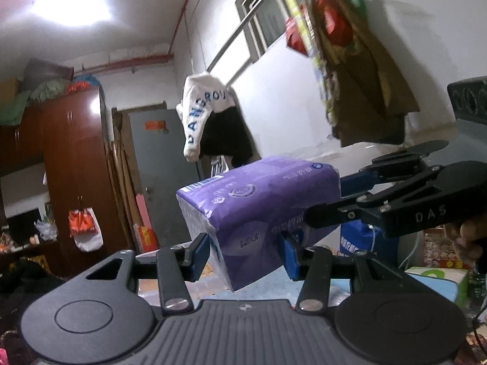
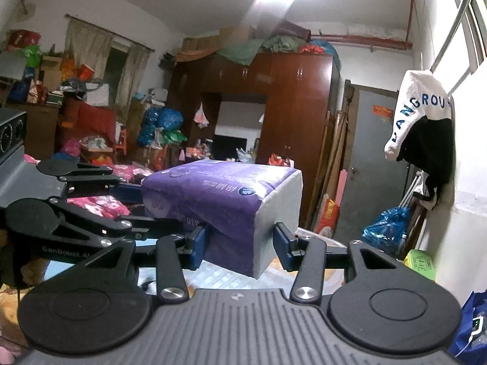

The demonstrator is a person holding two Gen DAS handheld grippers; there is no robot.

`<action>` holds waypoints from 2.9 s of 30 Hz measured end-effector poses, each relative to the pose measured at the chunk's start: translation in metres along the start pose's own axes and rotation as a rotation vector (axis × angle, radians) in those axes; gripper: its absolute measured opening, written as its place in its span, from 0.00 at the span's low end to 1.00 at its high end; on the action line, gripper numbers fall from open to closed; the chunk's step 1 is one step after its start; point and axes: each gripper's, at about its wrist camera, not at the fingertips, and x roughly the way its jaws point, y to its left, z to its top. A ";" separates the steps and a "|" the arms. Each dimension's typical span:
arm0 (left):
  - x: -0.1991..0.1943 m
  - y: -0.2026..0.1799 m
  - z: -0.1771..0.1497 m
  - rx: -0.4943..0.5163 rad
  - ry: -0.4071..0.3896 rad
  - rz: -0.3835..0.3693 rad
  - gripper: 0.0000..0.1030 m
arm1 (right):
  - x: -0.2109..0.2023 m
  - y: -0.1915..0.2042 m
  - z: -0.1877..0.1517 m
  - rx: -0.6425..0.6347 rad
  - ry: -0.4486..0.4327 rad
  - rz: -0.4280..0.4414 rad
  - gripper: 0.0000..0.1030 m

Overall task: Organize objects
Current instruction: 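Carry the purple tissue pack over the white basket and release it, then grasp the white-and-orange medicine box with the left tool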

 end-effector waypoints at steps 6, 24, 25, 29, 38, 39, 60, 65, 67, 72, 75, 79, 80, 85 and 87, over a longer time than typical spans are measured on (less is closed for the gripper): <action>0.046 0.023 0.005 -0.033 0.091 -0.014 0.52 | 0.040 -0.021 -0.003 0.078 0.075 0.006 0.49; 0.096 0.052 -0.015 -0.059 0.241 -0.014 0.51 | 0.077 -0.028 -0.025 0.131 0.243 0.004 0.49; 0.096 0.052 -0.015 -0.058 0.243 -0.013 0.51 | 0.078 -0.029 -0.023 0.130 0.247 0.005 0.49; 0.096 0.052 -0.013 -0.054 0.242 -0.007 0.51 | 0.078 -0.032 -0.018 0.130 0.255 0.007 0.49; 0.095 0.051 -0.012 -0.049 0.244 -0.005 0.51 | 0.080 -0.033 -0.015 0.134 0.265 0.011 0.49; 0.095 0.050 -0.012 -0.048 0.245 -0.005 0.51 | 0.080 -0.034 -0.015 0.134 0.266 0.011 0.49; 0.053 0.054 -0.009 -0.090 0.169 0.027 0.84 | 0.041 -0.038 -0.014 0.214 0.148 -0.060 1.00; 0.010 0.038 -0.034 -0.106 0.160 -0.054 0.85 | 0.007 -0.020 -0.050 0.276 0.150 -0.036 1.00; 0.000 0.031 -0.046 -0.100 0.164 -0.079 0.85 | -0.005 -0.009 -0.071 0.287 0.159 -0.026 1.00; -0.010 0.015 -0.077 -0.043 0.214 -0.154 0.85 | -0.022 0.005 -0.108 0.315 0.176 -0.008 1.00; -0.007 0.013 -0.089 -0.022 0.240 -0.174 0.83 | -0.021 0.011 -0.111 0.307 0.181 0.028 1.00; -0.004 0.014 -0.098 -0.027 0.248 -0.211 0.80 | -0.004 0.021 -0.111 0.255 0.205 0.041 0.95; -0.002 0.015 -0.098 -0.024 0.251 -0.215 0.78 | -0.001 0.022 -0.111 0.247 0.210 0.045 0.92; 0.004 0.018 -0.106 -0.031 0.276 -0.247 0.58 | 0.007 0.030 -0.116 0.200 0.228 0.049 0.78; 0.004 0.016 -0.107 -0.016 0.271 -0.252 0.54 | 0.009 0.028 -0.117 0.210 0.227 0.057 0.73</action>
